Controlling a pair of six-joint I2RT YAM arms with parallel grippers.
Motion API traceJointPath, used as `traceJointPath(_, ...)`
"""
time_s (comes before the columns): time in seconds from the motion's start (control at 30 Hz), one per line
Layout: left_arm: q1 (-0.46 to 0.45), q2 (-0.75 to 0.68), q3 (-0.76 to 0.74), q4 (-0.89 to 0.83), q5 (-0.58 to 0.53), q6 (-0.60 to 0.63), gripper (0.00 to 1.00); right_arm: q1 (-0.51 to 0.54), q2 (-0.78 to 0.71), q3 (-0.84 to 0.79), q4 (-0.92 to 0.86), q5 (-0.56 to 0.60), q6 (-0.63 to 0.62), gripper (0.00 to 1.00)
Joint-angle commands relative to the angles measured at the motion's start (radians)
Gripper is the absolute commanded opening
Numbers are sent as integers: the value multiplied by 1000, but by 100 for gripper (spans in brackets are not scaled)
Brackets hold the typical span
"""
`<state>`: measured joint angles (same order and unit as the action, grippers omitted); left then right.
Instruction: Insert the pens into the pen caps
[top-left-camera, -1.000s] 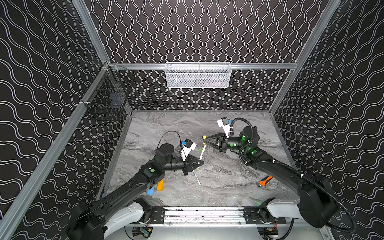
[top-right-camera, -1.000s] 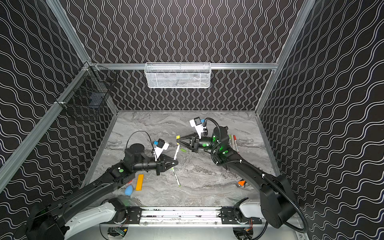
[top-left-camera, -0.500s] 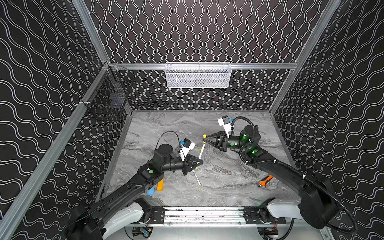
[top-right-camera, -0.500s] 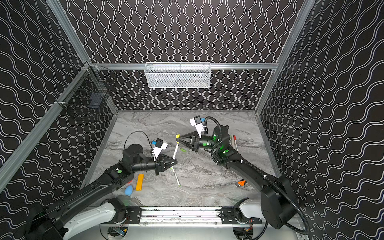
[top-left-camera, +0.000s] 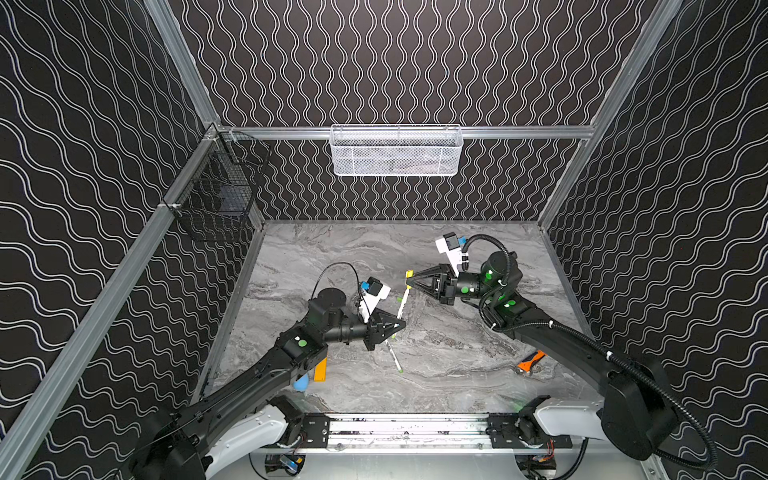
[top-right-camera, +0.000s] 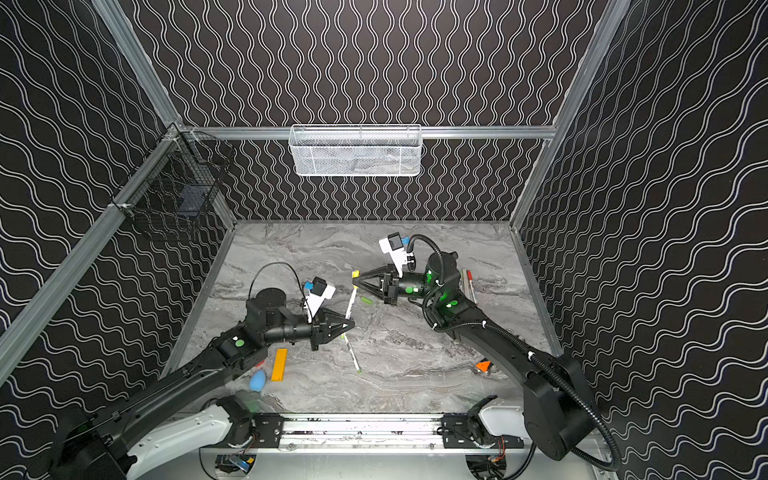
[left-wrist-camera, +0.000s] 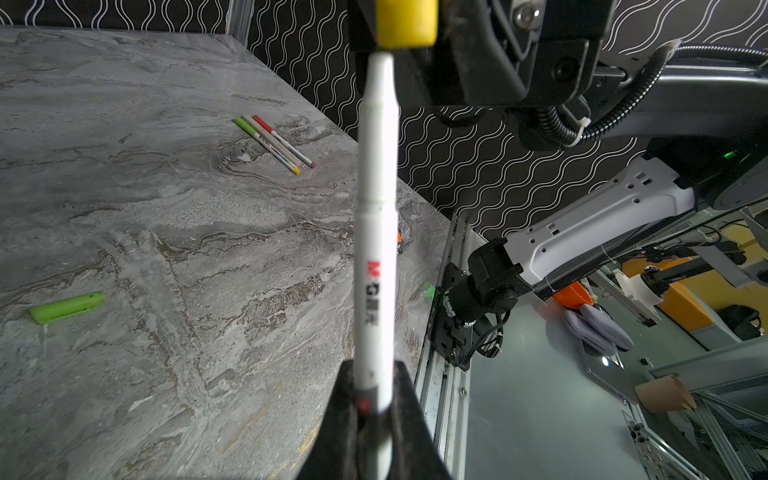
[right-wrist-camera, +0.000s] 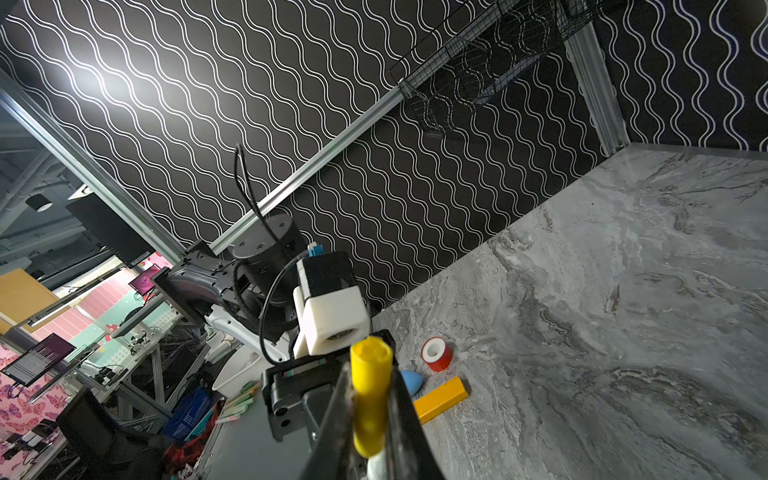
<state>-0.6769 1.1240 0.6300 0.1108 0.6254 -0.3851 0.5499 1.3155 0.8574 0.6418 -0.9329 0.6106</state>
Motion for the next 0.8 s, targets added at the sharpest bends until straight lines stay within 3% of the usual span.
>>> traceJointPath(0.0, 2, -1, 1, 26, 3, 17, 0, 2, 3, 12, 23, -12, 8, 13)
traceJointPath(0.6, 14, -36, 3, 22, -21, 15, 0, 42, 13, 0, 14, 3, -2, 14)
traceJointPath(0.77, 27, -51, 5, 33, -29, 14, 0, 63, 20, -40, 94, 22, 56, 13)
